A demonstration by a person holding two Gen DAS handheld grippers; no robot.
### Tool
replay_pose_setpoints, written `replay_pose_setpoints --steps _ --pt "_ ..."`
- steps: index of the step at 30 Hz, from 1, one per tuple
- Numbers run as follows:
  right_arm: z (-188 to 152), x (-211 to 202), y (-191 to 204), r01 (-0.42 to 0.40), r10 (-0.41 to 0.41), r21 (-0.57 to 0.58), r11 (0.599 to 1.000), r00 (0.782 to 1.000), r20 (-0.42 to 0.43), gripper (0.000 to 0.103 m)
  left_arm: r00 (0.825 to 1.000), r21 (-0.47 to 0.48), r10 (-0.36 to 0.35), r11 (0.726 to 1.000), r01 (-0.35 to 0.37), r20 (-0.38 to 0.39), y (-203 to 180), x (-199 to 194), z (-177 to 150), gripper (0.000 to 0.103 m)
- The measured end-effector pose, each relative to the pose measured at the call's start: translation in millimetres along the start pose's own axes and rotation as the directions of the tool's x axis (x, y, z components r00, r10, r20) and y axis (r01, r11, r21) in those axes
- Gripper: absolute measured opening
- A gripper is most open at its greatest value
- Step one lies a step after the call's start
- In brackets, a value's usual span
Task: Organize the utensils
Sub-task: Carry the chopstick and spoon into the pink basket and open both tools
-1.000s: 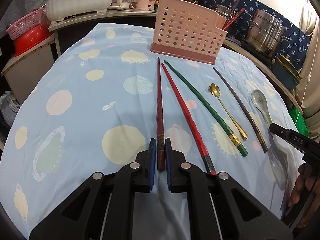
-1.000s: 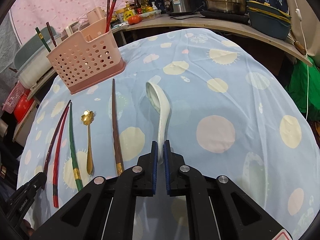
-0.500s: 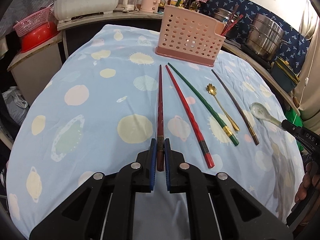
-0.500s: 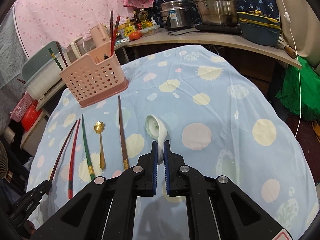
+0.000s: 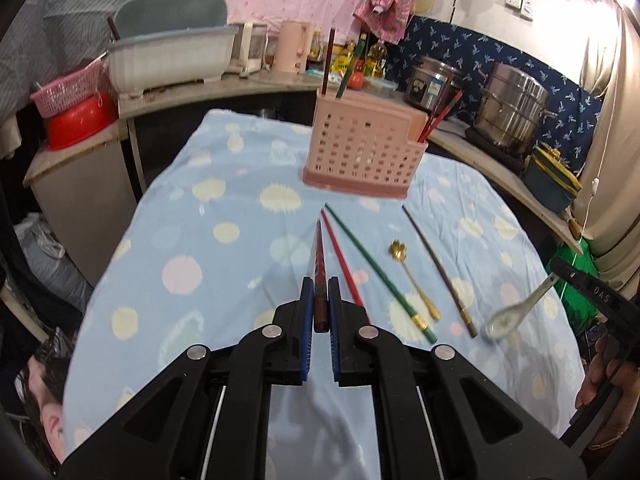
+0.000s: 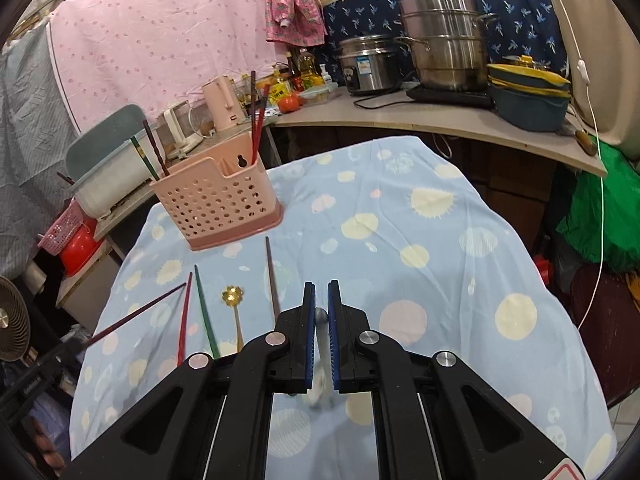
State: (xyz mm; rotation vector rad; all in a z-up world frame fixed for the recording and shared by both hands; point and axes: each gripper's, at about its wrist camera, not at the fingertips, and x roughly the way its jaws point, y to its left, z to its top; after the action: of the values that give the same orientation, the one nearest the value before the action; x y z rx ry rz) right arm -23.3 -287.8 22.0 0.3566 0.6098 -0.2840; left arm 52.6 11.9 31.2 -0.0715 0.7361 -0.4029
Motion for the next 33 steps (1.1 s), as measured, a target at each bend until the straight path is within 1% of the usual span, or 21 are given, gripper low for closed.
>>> replay_pose_setpoints --steps 4,9,16,20,24,30,33 --pt "10 -1 7 -0.022 0.022 -0.015 1.000 1.000 0.005 0.006 0.999 0.019 0.000 1.000 0.000 0.038 -3 -11 25 0.007" --pt "26 -1 21 -0.039 0.040 -0.059 0.998 0.999 0.020 0.006 0.997 0.059 -0.019 0.998 0.015 0.079 -16 -22 61 0.007" --pt "64 -1 41 -0.064 0.071 -0.107 0.992 0.996 0.059 0.006 0.987 0.135 -0.053 0.990 0.033 0.149 -42 -34 116 0.007" --pt "90 2 55 -0.079 0.090 -0.135 0.988 0.992 0.083 0.006 0.978 0.179 -0.058 0.984 0.021 0.201 -60 -38 153 0.007" --pt "117 9 68 -0.089 0.107 -0.159 0.983 0.988 0.109 0.006 0.966 0.206 -0.083 0.978 0.032 0.245 -74 -40 191 0.007" --pt "164 33 88 -0.105 0.130 -0.171 0.980 0.981 0.146 0.006 0.943 0.209 -0.116 0.977 0.051 0.311 -96 -32 249 0.007" --pt "187 49 99 -0.095 0.126 -0.180 0.979 0.977 0.170 0.006 0.935 0.207 -0.124 0.977 0.056 0.332 -105 -20 275 0.007"
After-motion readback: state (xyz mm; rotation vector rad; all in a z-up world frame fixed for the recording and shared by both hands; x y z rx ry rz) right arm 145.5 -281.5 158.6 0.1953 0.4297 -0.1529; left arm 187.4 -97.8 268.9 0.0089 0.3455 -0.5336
